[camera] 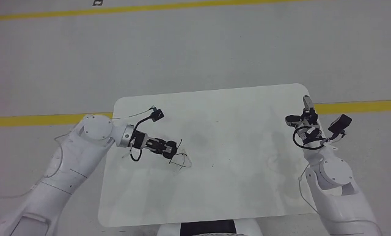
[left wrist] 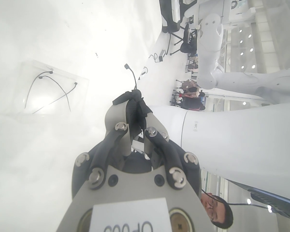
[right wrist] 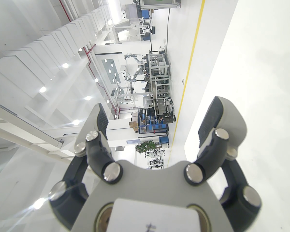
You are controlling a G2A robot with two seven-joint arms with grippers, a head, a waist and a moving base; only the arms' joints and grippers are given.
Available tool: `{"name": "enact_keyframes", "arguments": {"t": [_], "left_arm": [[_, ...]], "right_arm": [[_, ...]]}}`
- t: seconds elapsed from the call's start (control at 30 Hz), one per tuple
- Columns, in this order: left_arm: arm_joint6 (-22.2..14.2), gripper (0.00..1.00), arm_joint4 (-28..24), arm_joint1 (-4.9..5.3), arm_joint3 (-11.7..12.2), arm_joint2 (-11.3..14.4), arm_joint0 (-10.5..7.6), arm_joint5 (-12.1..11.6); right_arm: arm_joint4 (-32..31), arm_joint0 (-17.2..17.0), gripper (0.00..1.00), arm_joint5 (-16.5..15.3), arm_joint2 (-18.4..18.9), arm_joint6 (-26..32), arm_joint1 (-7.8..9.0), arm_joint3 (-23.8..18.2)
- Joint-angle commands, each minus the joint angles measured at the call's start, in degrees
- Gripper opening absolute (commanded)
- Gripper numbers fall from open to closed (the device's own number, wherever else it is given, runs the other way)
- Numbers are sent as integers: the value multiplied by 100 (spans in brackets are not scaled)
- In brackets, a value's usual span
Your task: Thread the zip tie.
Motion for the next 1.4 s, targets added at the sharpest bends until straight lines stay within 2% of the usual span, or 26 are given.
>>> {"name": "enact_keyframes", "arguments": {"t": [0.0,0.23,0.3,0.33,0.4,0.53,0.67,0.9,1.0,1.1,1.37], "left_arm": [[0,0,4,1,-1,3,-2,0],[0,0,4,1,-1,3,-2,0],[198,0,13,-6,22,13,31,47],[375,0,36,-10,126,4,25,65],[444,0,-18,-22,252,20,19,0],[287,0,-378,-54,509,-60,-24,0],[11,0,-698,-103,706,-231,23,0],[0,0,-1026,-225,1022,-392,109,0],[0,0,-1178,-282,1180,-349,85,0],[0,0,-1339,-323,1172,-251,29,0],[0,0,-1339,-323,1172,-251,29,0]], "right_arm": [[0,0,100,0,0,0,0,0],[0,0,100,0,0,0,0,0],[0,0,100,0,0,0,0,0],[0,0,100,0,0,0,0,0],[0,0,100,0,0,0,0,0],[0,0,100,0,0,0,0,0],[0,0,100,0,0,0,0,0],[0,0,100,0,0,0,0,0],[0,0,100,0,0,0,0,0],[0,0,100,0,0,0,0,0],[0,0,100,0,0,0,0,0]]}}
